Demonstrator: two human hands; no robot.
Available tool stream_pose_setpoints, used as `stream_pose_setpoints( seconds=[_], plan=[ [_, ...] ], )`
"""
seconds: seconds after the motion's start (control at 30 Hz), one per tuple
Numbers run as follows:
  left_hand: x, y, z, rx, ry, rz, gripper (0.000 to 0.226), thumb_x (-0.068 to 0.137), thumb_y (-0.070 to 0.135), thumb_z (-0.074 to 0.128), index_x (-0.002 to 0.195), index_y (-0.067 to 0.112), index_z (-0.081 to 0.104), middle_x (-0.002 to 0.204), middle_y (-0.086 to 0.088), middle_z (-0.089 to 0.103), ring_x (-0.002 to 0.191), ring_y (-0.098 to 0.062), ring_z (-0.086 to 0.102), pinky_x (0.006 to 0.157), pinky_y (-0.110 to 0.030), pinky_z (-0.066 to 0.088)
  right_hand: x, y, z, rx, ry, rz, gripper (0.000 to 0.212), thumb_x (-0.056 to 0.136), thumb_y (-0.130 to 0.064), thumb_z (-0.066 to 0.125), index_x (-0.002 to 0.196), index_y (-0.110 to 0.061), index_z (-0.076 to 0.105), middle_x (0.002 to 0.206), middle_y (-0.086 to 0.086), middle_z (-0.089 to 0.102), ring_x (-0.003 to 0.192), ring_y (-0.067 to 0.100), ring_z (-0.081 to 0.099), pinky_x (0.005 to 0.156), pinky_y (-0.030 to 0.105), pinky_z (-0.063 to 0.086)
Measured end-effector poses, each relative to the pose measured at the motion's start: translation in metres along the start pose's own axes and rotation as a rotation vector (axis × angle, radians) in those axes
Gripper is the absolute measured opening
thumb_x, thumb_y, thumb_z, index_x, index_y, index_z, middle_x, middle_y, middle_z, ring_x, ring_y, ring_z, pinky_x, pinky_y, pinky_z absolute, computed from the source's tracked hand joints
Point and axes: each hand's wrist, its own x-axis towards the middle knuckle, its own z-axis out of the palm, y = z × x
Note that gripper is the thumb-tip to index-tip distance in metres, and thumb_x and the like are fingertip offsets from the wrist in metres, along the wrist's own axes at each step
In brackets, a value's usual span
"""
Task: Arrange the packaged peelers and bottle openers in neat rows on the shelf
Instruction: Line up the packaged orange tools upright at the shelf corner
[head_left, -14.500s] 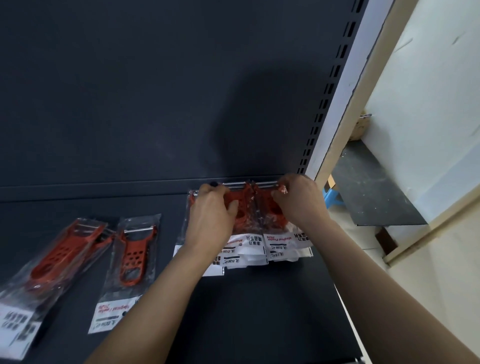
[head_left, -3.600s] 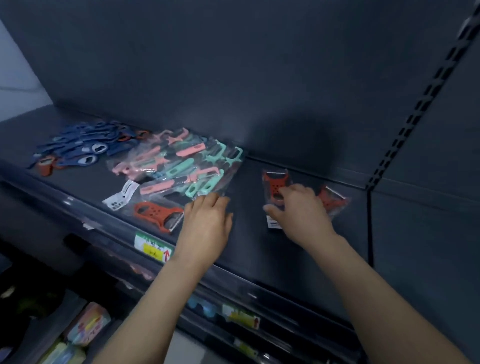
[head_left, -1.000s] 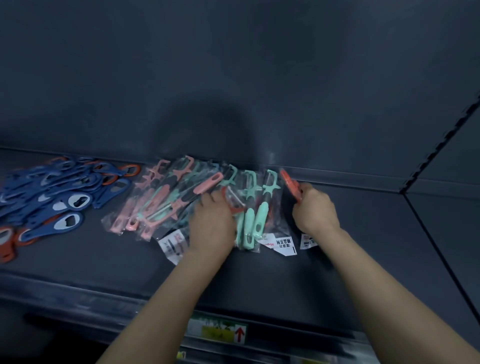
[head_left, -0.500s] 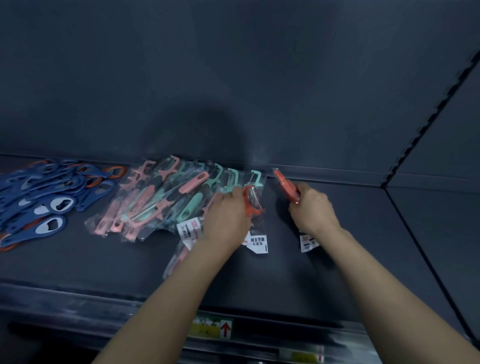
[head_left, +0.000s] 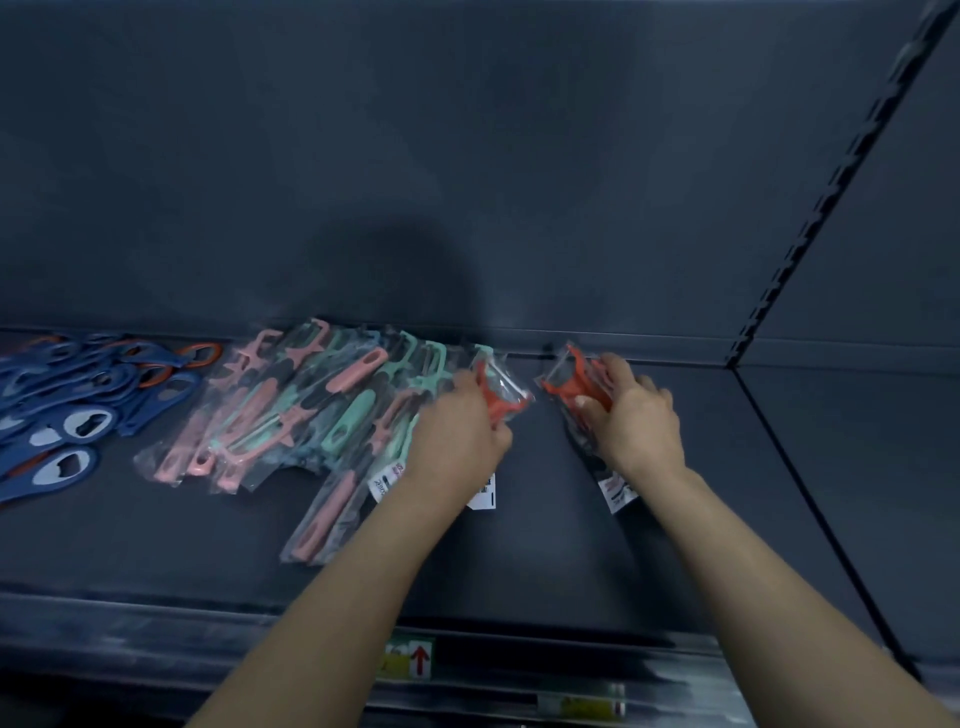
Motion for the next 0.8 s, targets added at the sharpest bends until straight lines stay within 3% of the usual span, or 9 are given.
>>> stream_pose_setpoints(
  seconds=[0.13,0.33,0.47,0.6,0.67,0.73,0.8],
  plan=[
    [-0.002,0.001,0.010,0.146,-0.044,0.030,0.034,0.085,0.020,0.051,0.112,0.003,0.039,0.094,-0.014,0.063,0.077,-0.030,0.057,0.057,-0.033,0.033,0.002,0.007,-0.002,-0.032,0.010,0.024,0.045,0.096,-0.038,0.044,0.137,-0.021,0.036,0.124,0.015,0.050,0.115,0.036,0.039,0.092,0.044,0.036],
    [0.000,-0.002,0.020,0.329,-0.080,0.019,0.043,0.086,0.004,0.054,0.124,0.003,0.035,0.113,-0.017,0.059,0.107,-0.031,0.052,0.072,-0.033,0.039,0.004,0.005,-0.003,-0.087,-0.033,0.022,0.053,0.095,-0.039,0.045,0.140,-0.016,0.031,0.130,0.016,0.047,0.118,0.038,0.038,0.095,0.046,0.033],
    [0.002,-0.004,0.019,0.401,-0.073,0.031,0.040,0.082,-0.001,0.054,0.120,0.003,0.042,0.121,-0.015,0.053,0.111,-0.030,0.051,0.083,-0.034,0.045,0.004,0.008,-0.005,-0.086,-0.044,0.015,0.052,0.094,-0.038,0.047,0.140,-0.017,0.032,0.127,0.017,0.049,0.117,0.038,0.040,0.095,0.045,0.033],
    [0.000,-0.005,0.017,0.374,-0.066,0.030,0.035,0.079,-0.005,0.053,0.112,0.002,0.045,0.112,-0.015,0.058,0.099,-0.032,0.060,0.068,-0.035,0.042,0.003,0.009,-0.008,-0.063,-0.058,0.008,0.050,0.092,-0.034,0.051,0.136,-0.015,0.036,0.120,0.018,0.053,0.112,0.040,0.045,0.092,0.045,0.036],
    [0.001,-0.009,0.013,0.260,-0.063,-0.006,0.033,0.077,-0.004,0.054,0.108,0.004,0.044,0.097,-0.012,0.061,0.087,-0.031,0.061,0.059,-0.033,0.037,0.004,0.008,-0.009,-0.030,-0.066,-0.002,0.046,0.091,-0.030,0.054,0.132,-0.012,0.040,0.114,0.020,0.056,0.107,0.041,0.050,0.089,0.044,0.040],
    [0.004,-0.015,0.006,0.119,-0.036,-0.092,0.034,0.073,0.000,0.058,0.103,0.007,0.043,0.076,-0.005,0.054,0.072,-0.028,0.054,0.054,-0.032,0.034,0.004,0.007,-0.009,0.003,-0.072,-0.005,0.044,0.090,-0.027,0.055,0.129,-0.011,0.041,0.111,0.021,0.060,0.104,0.041,0.054,0.086,0.044,0.045],
    [0.008,-0.022,-0.003,-0.016,0.009,-0.194,0.035,0.069,0.005,0.062,0.096,0.011,0.041,0.075,-0.002,0.049,0.070,-0.026,0.049,0.055,-0.031,0.036,0.004,0.007,-0.009,0.035,-0.071,-0.009,0.042,0.091,-0.025,0.055,0.128,-0.011,0.042,0.108,0.021,0.063,0.101,0.041,0.057,0.083,0.043,0.047]
  ],
)
